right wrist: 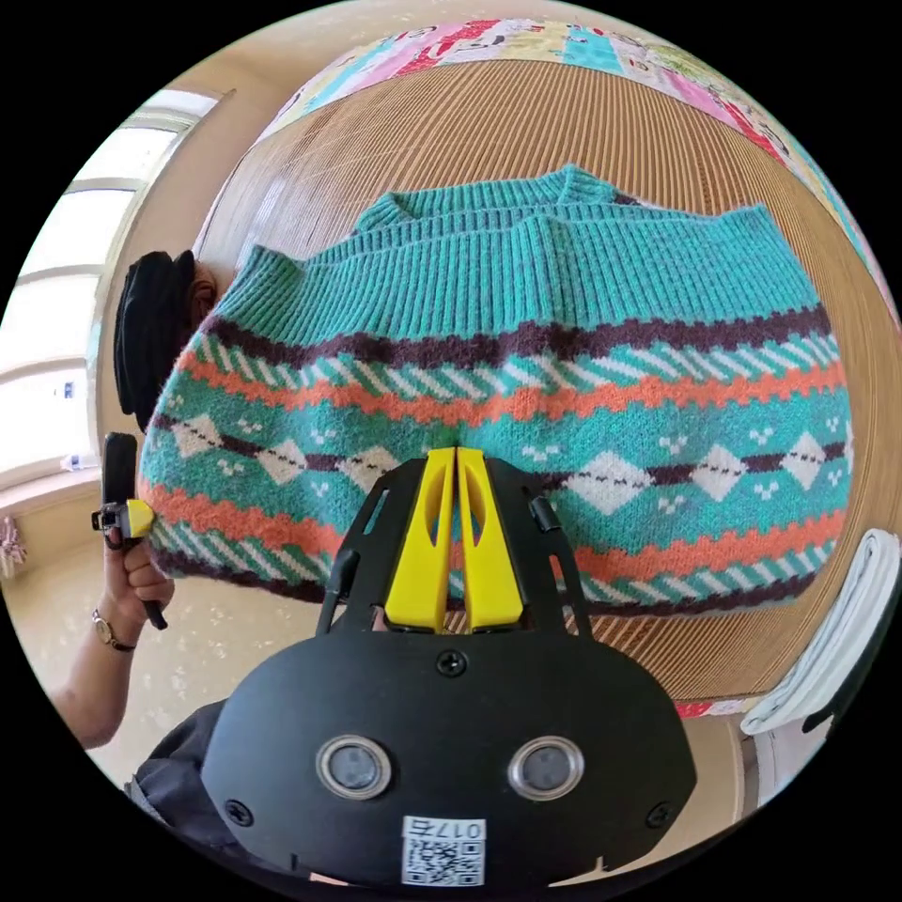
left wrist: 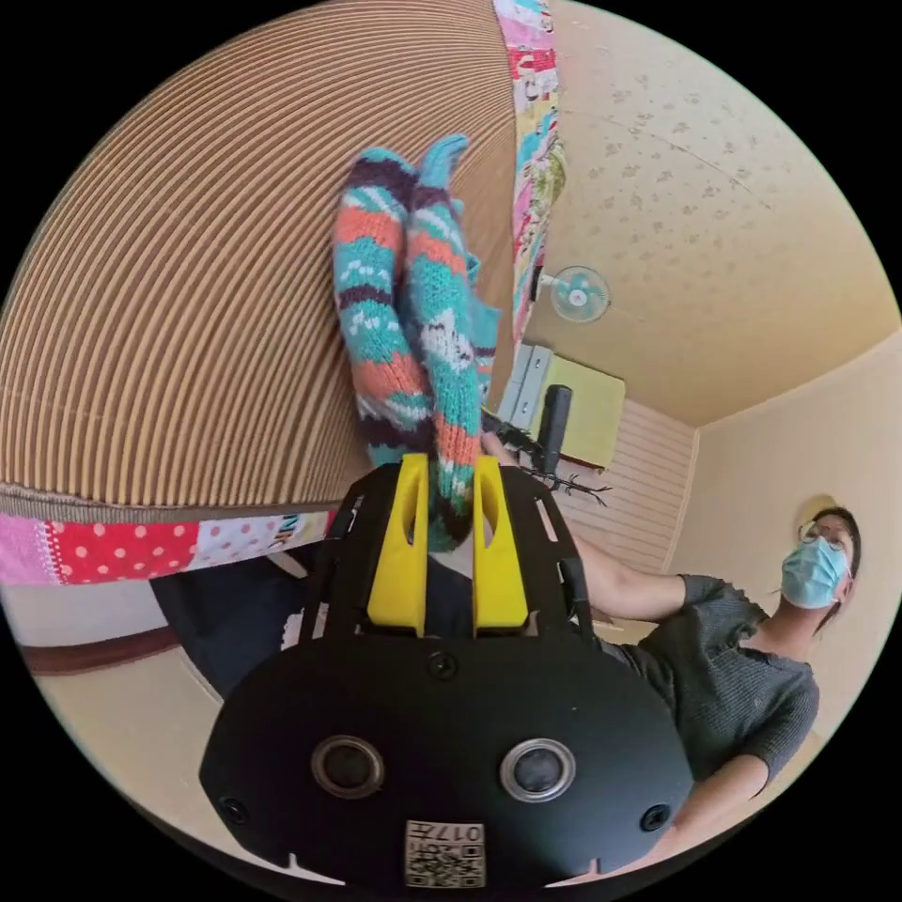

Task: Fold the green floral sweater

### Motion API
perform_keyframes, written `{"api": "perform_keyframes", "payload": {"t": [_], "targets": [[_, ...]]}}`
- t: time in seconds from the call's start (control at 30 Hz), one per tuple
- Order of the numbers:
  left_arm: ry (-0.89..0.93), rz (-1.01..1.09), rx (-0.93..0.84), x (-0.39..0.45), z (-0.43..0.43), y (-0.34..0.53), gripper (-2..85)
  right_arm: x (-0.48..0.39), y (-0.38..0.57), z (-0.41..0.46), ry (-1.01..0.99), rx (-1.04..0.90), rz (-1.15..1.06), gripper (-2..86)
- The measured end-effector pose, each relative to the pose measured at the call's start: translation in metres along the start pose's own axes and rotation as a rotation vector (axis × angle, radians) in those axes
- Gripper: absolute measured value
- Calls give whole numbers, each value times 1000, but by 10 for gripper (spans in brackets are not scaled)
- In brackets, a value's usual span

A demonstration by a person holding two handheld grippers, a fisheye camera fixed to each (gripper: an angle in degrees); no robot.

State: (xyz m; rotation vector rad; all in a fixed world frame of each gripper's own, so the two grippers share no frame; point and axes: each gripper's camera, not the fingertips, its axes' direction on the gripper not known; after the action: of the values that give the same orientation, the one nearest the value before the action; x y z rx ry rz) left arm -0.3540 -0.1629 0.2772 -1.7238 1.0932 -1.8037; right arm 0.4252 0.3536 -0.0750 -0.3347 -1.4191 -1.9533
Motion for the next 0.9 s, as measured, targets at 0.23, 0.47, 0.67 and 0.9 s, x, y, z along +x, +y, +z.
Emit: {"api": "perform_keyframes", "payload": {"t": [0.23, 0.47, 0.67, 0.9], "targets": [[-68, 273, -12, 103, 111, 3, 71, 74, 55, -5, -483, 90, 194, 3], [-383, 519, -160, 184, 314, 32, 72, 198, 125, -66, -723, 206, 285, 6], [-356, 385, -71, 122, 470, 15, 88, 330, 164, -89, -598, 117, 435, 14], [-386, 430, -23, 128, 494, 17, 100, 452, 235, -133, -1002, 381, 470, 93]]}}
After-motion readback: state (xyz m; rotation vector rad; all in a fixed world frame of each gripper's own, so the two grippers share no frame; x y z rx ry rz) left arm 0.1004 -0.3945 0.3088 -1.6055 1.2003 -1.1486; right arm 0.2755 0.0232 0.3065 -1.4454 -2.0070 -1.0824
